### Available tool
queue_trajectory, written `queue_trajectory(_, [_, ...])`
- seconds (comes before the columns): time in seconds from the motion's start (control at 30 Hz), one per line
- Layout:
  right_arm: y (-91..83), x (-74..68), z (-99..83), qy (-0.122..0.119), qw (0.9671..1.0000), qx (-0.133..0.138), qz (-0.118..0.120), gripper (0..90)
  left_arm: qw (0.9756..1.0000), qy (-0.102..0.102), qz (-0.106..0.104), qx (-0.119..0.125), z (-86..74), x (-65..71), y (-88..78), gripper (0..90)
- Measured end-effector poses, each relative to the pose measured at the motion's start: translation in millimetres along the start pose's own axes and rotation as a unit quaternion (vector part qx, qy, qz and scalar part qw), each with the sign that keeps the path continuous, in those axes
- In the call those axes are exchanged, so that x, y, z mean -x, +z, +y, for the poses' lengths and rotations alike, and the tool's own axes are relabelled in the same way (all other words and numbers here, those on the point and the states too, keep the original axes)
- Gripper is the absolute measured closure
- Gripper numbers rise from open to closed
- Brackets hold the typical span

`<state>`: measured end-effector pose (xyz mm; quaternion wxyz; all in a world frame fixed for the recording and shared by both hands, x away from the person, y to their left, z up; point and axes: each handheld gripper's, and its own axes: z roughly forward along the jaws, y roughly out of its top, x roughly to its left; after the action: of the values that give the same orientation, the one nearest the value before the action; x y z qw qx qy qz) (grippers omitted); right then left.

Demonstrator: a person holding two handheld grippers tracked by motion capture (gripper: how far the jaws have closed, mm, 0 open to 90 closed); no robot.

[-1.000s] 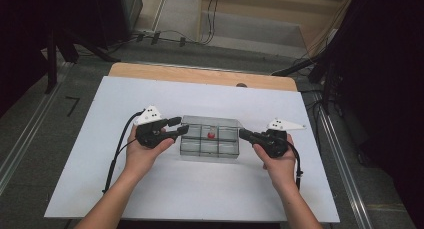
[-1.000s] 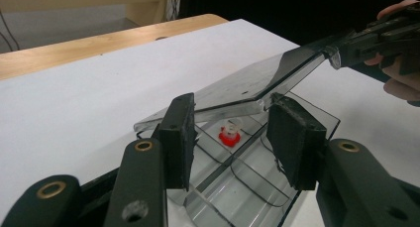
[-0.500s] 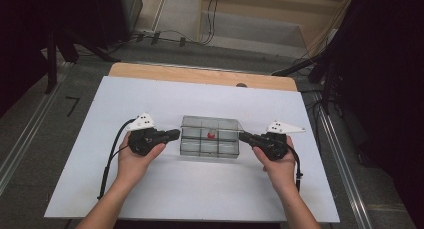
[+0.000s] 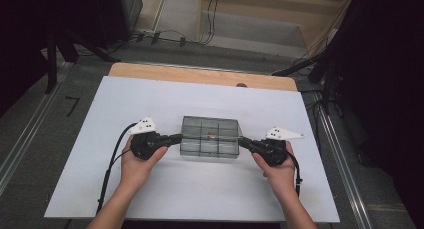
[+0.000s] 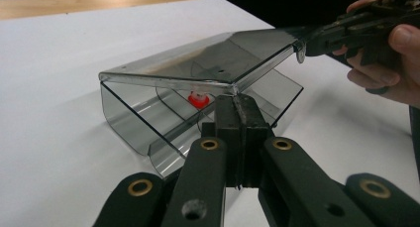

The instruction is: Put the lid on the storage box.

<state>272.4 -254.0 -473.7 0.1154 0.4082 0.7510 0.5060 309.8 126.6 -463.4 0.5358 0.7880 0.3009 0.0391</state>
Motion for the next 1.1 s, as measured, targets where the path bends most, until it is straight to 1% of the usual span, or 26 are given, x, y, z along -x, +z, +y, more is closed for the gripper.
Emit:
queue_trajectory(0.07, [-0.6,0.0,-2.1,0.002,1.0,0.002,0.002,84.6,1.0,0.001,0.001,0.0,-1.4,0.4,0.1,88.8])
queue_trajectory(0.17, [-1.7,-0.7,-4.1,-0.003,1.0,-0.001,-0.007,84.3,1.0,0.005,0.006,-0.005,-4.7,1.3,0.7,88.8])
queue_trajectory(0.2, [-2.3,-0.9,-4.7,-0.002,1.0,-0.003,-0.005,83.9,0.9999,0.007,0.01,-0.008,-5.9,1.3,0.7,88.8])
queue_trajectory(0.3, [-3.1,-1.3,-6.9,-0.005,0.9999,-0.005,-0.007,83.7,0.9999,0.005,0.007,-0.01,-8.9,1.0,-0.3,88.8])
queue_trajectory(0.47, [-0.7,-2.5,-13.0,0.0,0.9999,-0.012,-0.003,83.7,0.9999,0.003,0.008,-0.014,-13.4,0.9,-0.4,88.8])
queue_trajectory(0.6, [0.6,-3.7,-16.8,-0.002,0.9998,-0.019,-0.003,83.6,0.9997,0.004,0.01,-0.02,-16.9,0.6,0.0,88.7])
queue_trajectory(0.8, [2.5,-4.8,-20.7,-0.004,0.9997,-0.025,0.002,83.2,0.9996,0.006,0.001,-0.027,-21.8,1.0,1.7,88.8])
queue_trajectory(0.93, [2.3,-4.4,-23.3,-0.001,0.9996,-0.029,0.002,82.4,0.9994,0.009,0.003,-0.032,-24.3,1.6,2.7,88.7])
queue_trajectory(1.1, [1.0,-3.4,-27.1,-0.002,0.9994,-0.035,0.002,82.5,0.9993,0.006,0.003,-0.037,-28.3,1.6,4.1,88.8])
